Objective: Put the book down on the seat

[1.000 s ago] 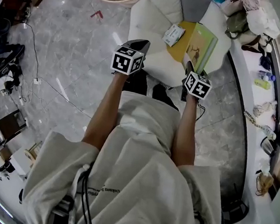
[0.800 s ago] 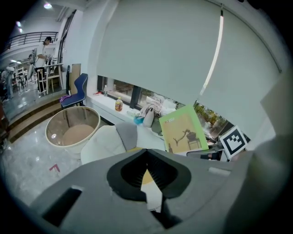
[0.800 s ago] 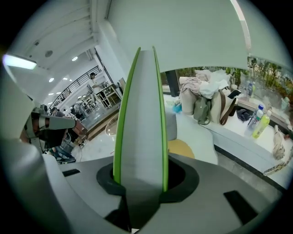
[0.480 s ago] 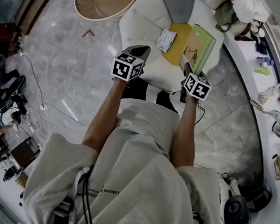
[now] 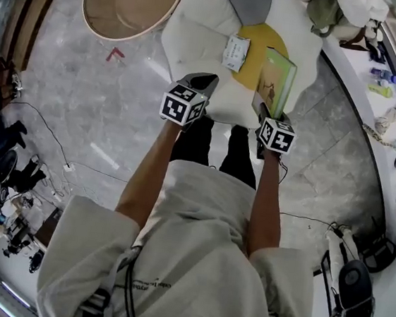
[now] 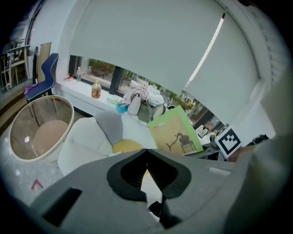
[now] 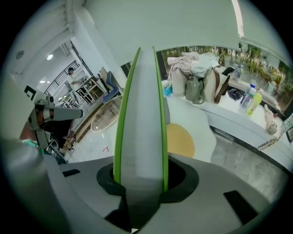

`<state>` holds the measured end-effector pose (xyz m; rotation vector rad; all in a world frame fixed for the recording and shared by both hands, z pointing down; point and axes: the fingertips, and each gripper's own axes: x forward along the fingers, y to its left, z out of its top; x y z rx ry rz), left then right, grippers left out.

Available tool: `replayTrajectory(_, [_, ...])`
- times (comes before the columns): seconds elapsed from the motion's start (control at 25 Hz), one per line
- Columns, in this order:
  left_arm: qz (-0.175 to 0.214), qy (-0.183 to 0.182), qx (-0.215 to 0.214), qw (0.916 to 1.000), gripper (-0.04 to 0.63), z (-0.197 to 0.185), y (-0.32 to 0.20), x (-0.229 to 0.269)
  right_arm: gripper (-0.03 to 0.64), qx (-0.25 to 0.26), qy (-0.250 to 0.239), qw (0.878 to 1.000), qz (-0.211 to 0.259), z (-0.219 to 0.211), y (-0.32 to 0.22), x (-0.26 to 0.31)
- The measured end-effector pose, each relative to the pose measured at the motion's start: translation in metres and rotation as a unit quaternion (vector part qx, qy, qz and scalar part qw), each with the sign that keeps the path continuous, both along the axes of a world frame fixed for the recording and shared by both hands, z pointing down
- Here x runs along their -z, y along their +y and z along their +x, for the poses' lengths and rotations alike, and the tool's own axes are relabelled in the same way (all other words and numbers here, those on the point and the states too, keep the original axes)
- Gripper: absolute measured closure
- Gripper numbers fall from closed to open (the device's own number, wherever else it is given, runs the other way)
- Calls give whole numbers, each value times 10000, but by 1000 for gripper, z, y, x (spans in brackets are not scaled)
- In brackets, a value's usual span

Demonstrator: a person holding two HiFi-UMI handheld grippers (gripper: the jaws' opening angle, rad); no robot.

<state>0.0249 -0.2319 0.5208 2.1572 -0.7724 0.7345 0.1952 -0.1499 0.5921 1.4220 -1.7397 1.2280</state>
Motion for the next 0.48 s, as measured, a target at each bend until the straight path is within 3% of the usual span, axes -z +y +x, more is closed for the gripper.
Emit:
replayTrajectory(0.16, [-149, -15, -347, 9993, 588, -8, -12, -43, 482, -138, -70, 9996, -245, -7, 0, -33])
replayTrajectory(0.36, [-262, 128, -736, 9969, 588, -2, -20, -91, 482, 255, 369, 9976, -519, -10, 1, -79])
replayTrajectory(0.48, [-240, 86, -965, 9950, 588, 8, -24, -118, 482, 255, 303, 9973, -618, -14, -3, -104])
